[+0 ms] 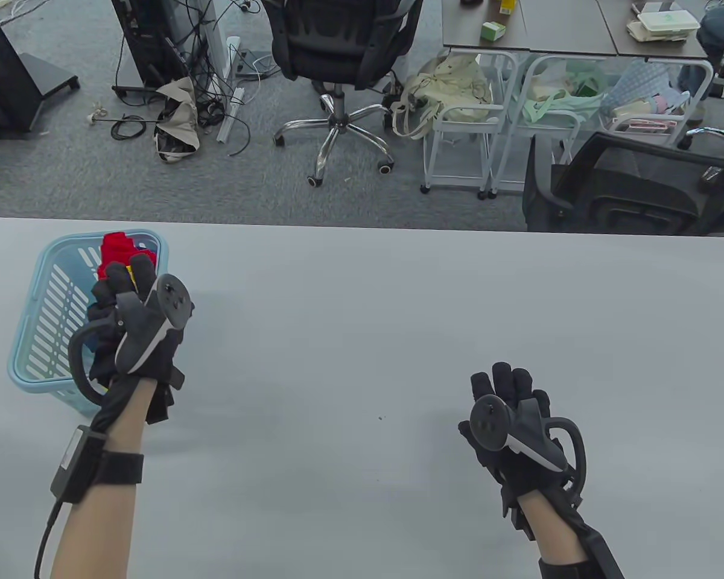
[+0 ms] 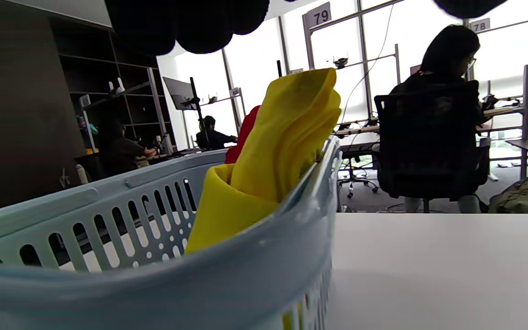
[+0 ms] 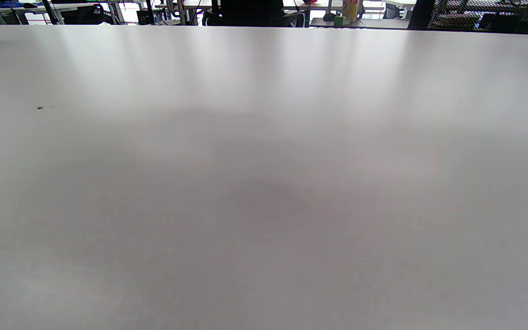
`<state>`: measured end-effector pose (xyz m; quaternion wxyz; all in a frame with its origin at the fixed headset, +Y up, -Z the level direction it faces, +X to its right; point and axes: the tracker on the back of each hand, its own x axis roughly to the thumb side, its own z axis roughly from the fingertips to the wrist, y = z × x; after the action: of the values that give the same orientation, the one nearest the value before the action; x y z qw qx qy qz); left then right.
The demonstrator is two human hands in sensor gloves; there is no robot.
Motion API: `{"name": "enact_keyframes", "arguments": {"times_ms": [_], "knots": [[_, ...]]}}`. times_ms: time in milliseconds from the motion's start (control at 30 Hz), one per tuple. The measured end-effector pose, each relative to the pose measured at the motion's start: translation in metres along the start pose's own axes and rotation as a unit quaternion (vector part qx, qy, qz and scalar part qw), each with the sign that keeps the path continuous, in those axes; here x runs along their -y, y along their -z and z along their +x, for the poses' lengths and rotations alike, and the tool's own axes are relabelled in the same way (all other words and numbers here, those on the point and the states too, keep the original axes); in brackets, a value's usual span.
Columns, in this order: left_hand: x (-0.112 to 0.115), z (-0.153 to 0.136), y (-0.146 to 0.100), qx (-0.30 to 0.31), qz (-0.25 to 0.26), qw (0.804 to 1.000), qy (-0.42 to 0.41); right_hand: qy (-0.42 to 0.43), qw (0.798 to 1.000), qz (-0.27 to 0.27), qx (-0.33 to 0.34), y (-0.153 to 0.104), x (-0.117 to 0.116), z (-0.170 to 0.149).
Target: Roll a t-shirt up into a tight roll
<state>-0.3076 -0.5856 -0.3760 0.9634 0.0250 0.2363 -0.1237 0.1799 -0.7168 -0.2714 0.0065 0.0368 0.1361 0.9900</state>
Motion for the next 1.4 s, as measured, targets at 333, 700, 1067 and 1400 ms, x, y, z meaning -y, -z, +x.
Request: {"name": "enact_keyframes", "arguments": {"times_ms": [333, 700, 1067, 1400], "knots": [[0.024, -0.004, 0.047, -0.065, -0.15, 0.985, 0.051, 0.008, 1.0, 0.009, 0.006, 0.0, -0.001, 0.0], [0.029, -0.003, 0.051, -0.058, -0.112, 0.99, 0.068, 0.017, 1.0, 0.024, 0.009, 0.001, -0.002, -0.001], [-0.038, -0.003, 0.02, -0.016, 0.011, 0.997, 0.072, 0.019, 0.999, 0.033, 0.012, 0.003, -0.004, 0.0], [-0.118, 0.003, -0.028, 0.024, 0.132, 0.989, 0.062, 0.018, 0.999, 0.033, 0.018, 0.002, -0.003, 0.002]]}}
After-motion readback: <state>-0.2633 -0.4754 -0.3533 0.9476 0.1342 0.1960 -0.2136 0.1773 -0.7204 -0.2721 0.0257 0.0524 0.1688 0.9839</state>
